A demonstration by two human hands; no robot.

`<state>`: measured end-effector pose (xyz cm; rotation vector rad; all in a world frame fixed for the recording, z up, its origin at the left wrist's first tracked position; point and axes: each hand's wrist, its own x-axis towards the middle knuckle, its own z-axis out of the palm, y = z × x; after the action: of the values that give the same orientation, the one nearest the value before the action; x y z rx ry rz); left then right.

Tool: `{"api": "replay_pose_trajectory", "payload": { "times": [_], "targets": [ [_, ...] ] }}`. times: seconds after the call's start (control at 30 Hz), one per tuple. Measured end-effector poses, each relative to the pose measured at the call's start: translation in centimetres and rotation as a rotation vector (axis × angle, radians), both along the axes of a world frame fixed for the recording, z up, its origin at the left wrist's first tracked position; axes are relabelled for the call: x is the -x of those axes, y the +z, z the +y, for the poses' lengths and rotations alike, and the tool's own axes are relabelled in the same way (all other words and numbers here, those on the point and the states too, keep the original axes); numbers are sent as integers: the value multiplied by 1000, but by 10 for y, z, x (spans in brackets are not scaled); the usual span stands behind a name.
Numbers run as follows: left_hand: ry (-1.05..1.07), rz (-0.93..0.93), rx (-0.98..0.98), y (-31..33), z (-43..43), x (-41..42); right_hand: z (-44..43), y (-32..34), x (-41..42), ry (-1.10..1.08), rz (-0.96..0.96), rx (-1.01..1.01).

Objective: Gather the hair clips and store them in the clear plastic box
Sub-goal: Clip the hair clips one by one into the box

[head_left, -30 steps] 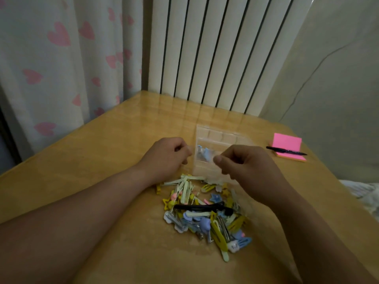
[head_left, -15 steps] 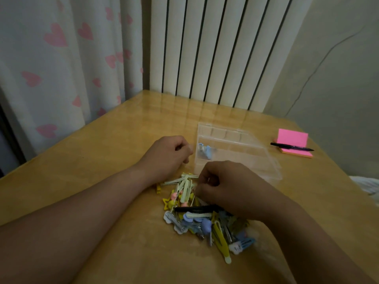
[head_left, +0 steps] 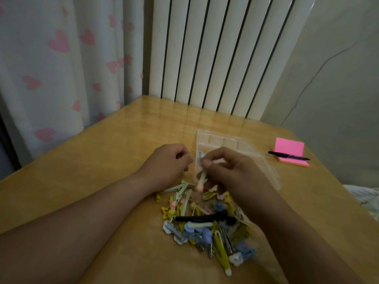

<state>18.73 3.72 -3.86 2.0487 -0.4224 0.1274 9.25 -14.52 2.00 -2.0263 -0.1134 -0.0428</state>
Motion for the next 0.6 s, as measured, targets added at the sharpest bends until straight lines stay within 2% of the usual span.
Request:
{"api": "replay_pose_trajectory", "payload": {
  "times": [0.07, 0.13, 0.3, 0.43, 0.6],
  "targets": [
    [-1, 13, 2, -1, 0, -1, -12, 9, -8, -105, -39, -139],
    [1, 24, 8, -1, 0, -1, -27, 18, -26, -216, -74, -116],
    [-4, 33, 16, 0, 0, -1, -45, 23, -89, -337, -55, 222],
    [-9, 40, 13, 1, 1, 0, -44, 10, -118, -302, 11, 496],
    [-12, 40, 8, 2, 1, -1, -35, 3, -131, -225, 96, 619]
  ]
}}
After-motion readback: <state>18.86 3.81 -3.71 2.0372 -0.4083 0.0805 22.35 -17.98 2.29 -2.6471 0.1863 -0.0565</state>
